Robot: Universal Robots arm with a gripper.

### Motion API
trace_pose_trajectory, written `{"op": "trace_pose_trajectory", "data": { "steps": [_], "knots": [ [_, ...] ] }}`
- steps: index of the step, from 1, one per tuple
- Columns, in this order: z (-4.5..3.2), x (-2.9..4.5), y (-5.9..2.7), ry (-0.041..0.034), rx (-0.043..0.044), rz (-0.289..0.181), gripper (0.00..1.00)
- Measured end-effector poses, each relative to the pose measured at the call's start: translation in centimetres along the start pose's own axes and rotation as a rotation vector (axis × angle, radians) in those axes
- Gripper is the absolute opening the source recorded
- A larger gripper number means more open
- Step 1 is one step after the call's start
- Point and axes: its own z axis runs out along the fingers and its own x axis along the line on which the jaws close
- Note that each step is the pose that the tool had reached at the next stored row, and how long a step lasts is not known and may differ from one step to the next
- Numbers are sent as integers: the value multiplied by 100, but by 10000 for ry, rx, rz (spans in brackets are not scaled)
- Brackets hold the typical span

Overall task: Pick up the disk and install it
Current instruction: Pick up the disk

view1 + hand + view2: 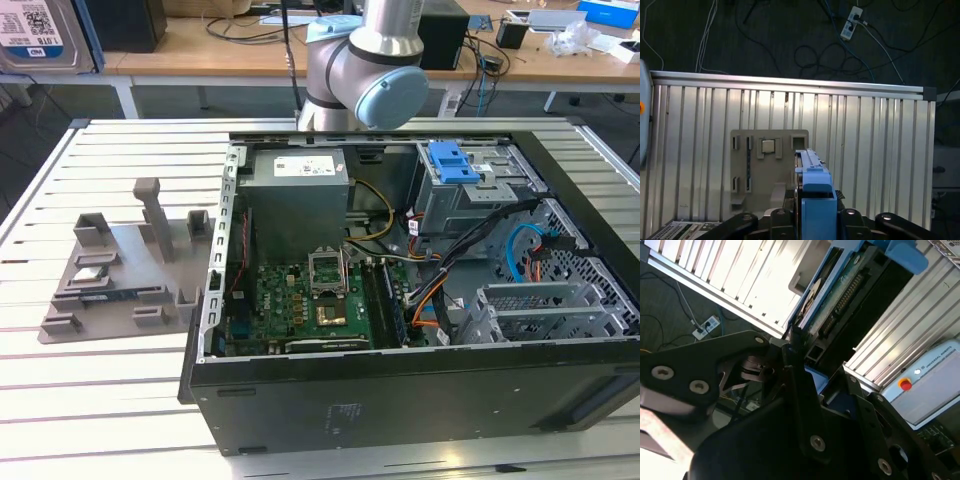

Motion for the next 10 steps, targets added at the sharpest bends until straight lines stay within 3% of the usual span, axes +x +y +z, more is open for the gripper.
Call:
{"op": "trace_pose_trajectory", "data": {
  "steps": [4, 6, 10],
  "knots": [
    [-1, 35, -68, -2, -5, 1, 36],
    [-2, 65, -141, -1, -11, 0, 36],
    [9, 169, -272, -3, -13, 0, 36]
  ]
}}
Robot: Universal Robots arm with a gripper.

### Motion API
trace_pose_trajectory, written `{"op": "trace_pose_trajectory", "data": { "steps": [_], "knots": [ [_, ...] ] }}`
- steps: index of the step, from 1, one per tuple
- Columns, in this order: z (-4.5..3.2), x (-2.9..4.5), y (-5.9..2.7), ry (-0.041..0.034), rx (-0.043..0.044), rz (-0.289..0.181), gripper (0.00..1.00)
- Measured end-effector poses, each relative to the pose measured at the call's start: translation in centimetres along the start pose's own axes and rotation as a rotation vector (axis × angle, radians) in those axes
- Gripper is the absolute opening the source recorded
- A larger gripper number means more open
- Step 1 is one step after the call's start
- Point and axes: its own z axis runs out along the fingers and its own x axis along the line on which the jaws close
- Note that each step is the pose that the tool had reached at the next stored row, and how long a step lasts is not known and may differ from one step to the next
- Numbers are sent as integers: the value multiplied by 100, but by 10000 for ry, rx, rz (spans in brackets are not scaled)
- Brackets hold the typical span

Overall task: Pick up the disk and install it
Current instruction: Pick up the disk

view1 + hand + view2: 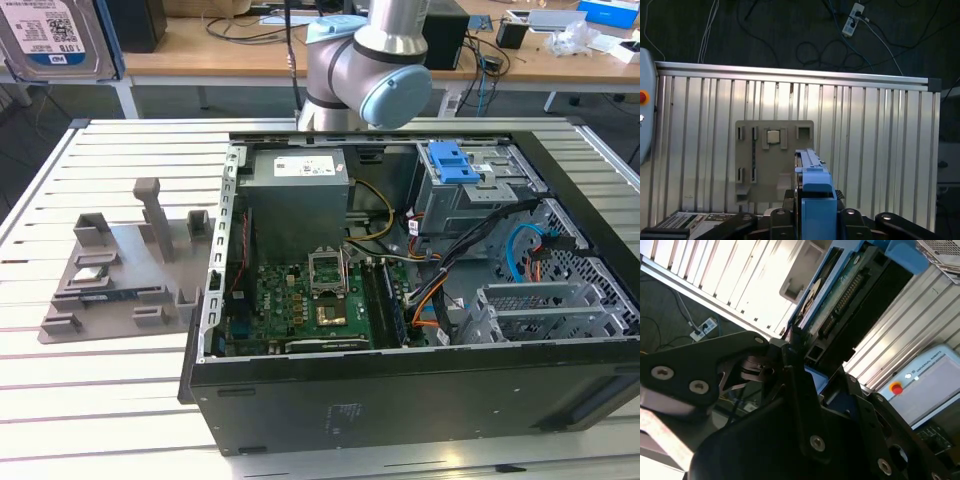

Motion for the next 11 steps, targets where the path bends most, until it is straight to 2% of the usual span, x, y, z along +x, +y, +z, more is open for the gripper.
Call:
{"op": "trace_pose_trajectory", "data": {
  "steps": [4, 6, 11],
  "knots": [
    [8, 95, -75, 0, -2, 0, 36],
    [9, 148, -174, 1, -8, 3, 36],
    [5, 181, -401, 0, -20, 3, 36]
  ]
}}
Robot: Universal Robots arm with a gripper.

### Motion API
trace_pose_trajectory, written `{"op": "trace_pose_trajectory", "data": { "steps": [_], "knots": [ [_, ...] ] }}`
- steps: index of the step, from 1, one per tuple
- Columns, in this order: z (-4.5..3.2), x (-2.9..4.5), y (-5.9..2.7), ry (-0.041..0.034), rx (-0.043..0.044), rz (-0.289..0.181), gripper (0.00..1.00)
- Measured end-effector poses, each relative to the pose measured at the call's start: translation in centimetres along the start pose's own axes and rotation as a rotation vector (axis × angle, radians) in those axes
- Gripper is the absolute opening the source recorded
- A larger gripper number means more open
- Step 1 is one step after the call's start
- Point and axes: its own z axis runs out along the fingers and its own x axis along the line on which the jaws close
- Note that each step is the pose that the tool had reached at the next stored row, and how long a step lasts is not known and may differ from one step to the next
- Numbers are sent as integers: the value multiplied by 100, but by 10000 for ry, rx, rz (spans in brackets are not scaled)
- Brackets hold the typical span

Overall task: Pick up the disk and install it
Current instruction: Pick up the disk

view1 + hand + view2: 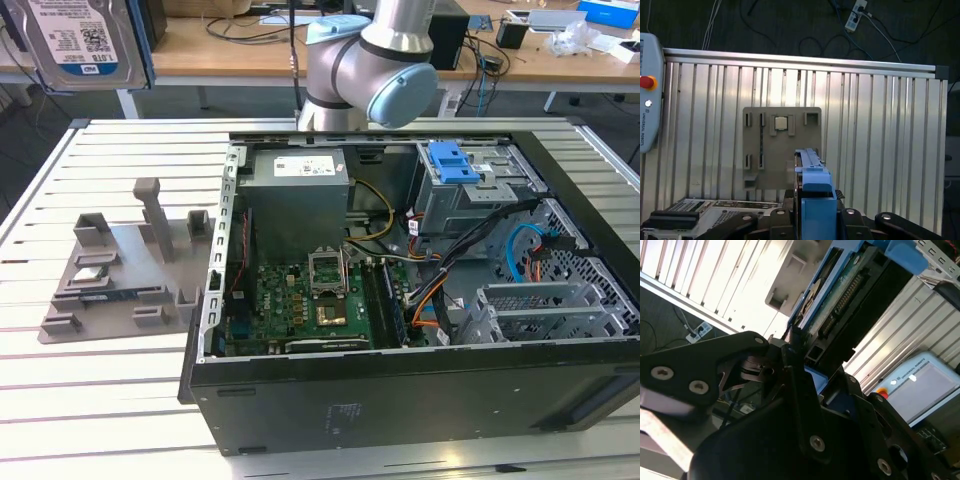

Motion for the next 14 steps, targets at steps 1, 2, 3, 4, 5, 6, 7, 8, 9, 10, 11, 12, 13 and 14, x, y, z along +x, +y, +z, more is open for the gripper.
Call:
{"op": "trace_pose_trajectory", "data": {
  "steps": [1, 2, 3, 4, 5, 6, 7, 8, 9, 10, 11, 12, 13, 14],
  "knots": [
    [-1, 3, -39, 1, -3, 0, 36],
    [-3, 9, -101, 0, -7, -3, 36],
    [-4, 11, -136, 0, -8, -1, 36],
    [-4, 14, -175, 0, -8, -1, 36],
    [-5, 15, -208, -1, -9, 0, 36],
    [-7, 20, -269, 0, -12, 0, 36],
    [-9, 24, -331, 0, -15, -2, 36],
    [-9, 26, -370, 0, -16, -2, 36],
    [-9, 27, -403, -1, -16, -1, 36],
    [-12, 32, -495, 0, -19, 0, 36],
    [-14, 36, -563, -1, -21, -2, 36],
    [-15, 38, -598, -1, -21, 0, 36],
    [-15, 40, -630, -1, -21, 0, 36],
    [-15, 41, -651, -1, -20, 0, 36]
  ]
}}
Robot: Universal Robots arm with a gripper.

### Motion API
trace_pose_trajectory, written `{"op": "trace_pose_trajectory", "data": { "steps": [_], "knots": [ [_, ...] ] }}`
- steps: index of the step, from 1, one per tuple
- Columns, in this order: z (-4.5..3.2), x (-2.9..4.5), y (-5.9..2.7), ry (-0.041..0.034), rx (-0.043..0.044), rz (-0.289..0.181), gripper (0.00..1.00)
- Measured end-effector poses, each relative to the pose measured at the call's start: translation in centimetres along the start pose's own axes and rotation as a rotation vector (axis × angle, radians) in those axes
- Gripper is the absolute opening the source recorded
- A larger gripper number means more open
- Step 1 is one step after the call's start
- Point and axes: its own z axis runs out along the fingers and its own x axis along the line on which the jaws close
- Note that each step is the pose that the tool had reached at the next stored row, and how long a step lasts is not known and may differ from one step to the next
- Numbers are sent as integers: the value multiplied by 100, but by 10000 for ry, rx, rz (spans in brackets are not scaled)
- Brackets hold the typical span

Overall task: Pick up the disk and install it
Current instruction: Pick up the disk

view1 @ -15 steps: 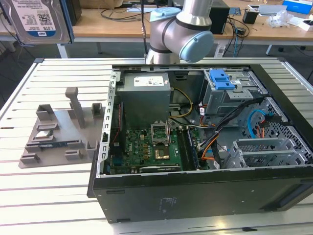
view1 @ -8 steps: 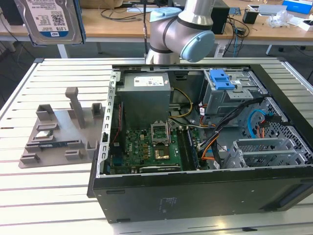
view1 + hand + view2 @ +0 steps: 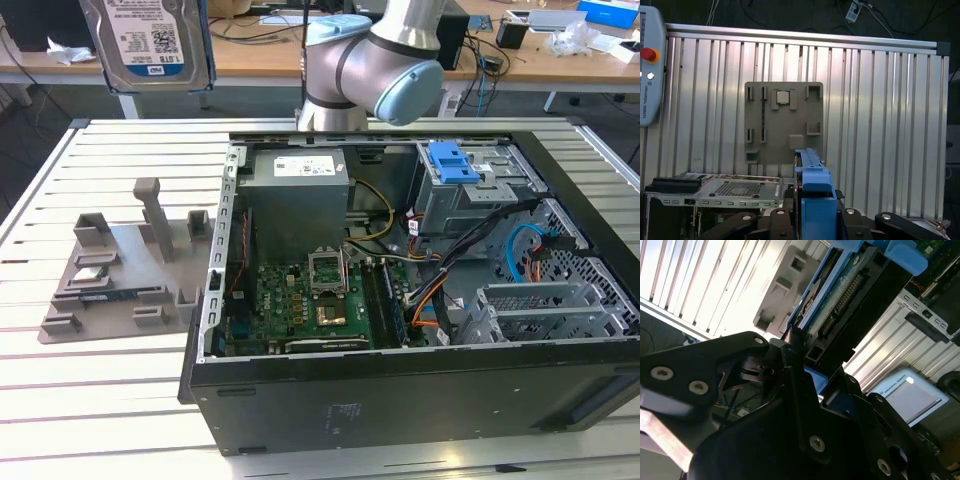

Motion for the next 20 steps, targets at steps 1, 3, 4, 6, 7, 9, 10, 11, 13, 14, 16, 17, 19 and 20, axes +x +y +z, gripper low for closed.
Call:
{"op": "trace_pose_trajectory", "data": {
  "steps": [1, 3, 4, 6, 7, 9, 10, 11, 13, 14, 16, 17, 19, 20],
  "knots": [
    [-1, 2, -40, 1, -1, 0, 36],
    [-4, 8, -132, 0, -2, -1, 36],
    [-5, 12, -177, 1, -3, 0, 36],
    [-6, 22, -243, 1, -4, 0, 36],
    [-6, 25, -266, 0, -4, -1, 36],
    [-7, 31, -305, 1, -5, -1, 36],
    [-7, 33, -326, 0, -6, 0, 36],
    [-9, 37, -368, 1, -7, 0, 36],
    [-10, 41, -419, 0, -9, 1, 36],
    [-11, 45, -469, 0, -11, -2, 36],
    [-14, 49, -536, 0, -14, 0, 36],
    [-15, 51, -575, 0, -15, 1, 36],
    [-16, 55, -624, 0, -17, -1, 36],
    [-17, 58, -654, 0, -18, -1, 36]
  ]
}}
